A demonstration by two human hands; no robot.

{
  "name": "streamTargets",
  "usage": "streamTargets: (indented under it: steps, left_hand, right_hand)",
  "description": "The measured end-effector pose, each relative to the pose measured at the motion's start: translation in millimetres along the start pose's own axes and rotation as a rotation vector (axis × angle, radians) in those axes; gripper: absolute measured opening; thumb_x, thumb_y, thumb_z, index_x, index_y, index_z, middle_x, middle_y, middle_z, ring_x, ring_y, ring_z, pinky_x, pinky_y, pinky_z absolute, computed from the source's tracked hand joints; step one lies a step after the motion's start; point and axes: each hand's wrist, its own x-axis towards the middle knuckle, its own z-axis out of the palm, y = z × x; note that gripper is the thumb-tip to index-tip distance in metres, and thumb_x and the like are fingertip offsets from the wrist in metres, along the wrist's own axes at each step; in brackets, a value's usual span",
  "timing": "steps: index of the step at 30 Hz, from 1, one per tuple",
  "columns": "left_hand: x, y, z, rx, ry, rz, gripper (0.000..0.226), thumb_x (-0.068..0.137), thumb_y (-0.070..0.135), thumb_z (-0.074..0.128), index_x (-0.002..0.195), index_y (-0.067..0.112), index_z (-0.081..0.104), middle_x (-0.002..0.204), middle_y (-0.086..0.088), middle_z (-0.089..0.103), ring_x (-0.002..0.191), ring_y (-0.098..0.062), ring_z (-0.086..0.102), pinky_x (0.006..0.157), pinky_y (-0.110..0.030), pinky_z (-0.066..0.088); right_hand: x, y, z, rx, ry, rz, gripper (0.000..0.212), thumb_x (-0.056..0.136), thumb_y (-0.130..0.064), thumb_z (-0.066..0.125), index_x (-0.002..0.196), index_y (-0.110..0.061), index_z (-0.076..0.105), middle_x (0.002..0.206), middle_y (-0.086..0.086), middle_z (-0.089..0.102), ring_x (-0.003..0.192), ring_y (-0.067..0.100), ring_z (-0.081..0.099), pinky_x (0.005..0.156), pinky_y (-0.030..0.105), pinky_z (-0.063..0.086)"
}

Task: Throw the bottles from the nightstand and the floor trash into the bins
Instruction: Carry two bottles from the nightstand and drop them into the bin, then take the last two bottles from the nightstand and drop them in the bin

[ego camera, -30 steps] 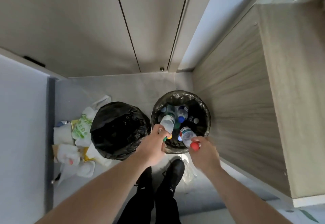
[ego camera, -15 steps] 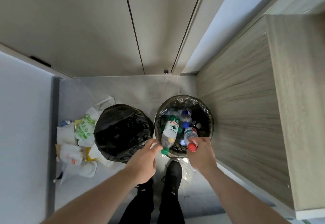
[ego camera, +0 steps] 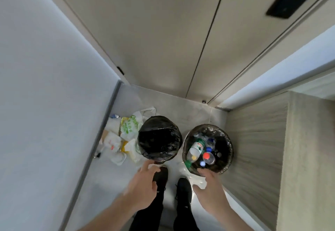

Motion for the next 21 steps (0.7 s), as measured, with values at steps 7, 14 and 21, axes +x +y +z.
streamTargets:
  steps: [7,14,21]
  left_hand:
    - [-166,-3,-64,-0.203,0.254,-0.190,0.052,0.093,0.025,0.056,0.143,0.033,0.044,0.161,0.006,0.022,0.145,-0.020,0.031,0.115,-0.034,0.039]
    - [-318,-28,-71,-0.379,0.492,-0.425,0.060,0.095,0.038,0.056,0.151,0.038,0.034,0.166,0.009,0.013,0.151,-0.020,0.022,0.119,-0.037,0.033]
    - [-444,-97,-61,-0.487,0.705,-0.712,0.065,0.096,0.043,0.053,0.156,0.034,0.028,0.170,0.005,0.006,0.155,-0.023,0.011,0.125,-0.040,0.021]
  right_hand:
    - [-108,-125,-17,-0.363,-0.230,-0.347,0.065,0.095,-0.030,0.064,0.155,-0.029,0.038,0.165,-0.009,0.021,0.153,0.010,0.021,0.120,0.025,0.024]
    - [-193,-230,22,-0.693,-0.383,-0.593,0.072,0.095,-0.043,0.063,0.158,-0.035,0.029,0.170,-0.010,0.008,0.156,0.017,0.012,0.125,0.035,0.020]
    - [-272,-315,119,-1.051,-0.565,-0.857,0.083,0.097,-0.047,0.060,0.163,-0.037,0.011,0.170,-0.011,-0.012,0.158,0.018,-0.008,0.128,0.038,0.011]
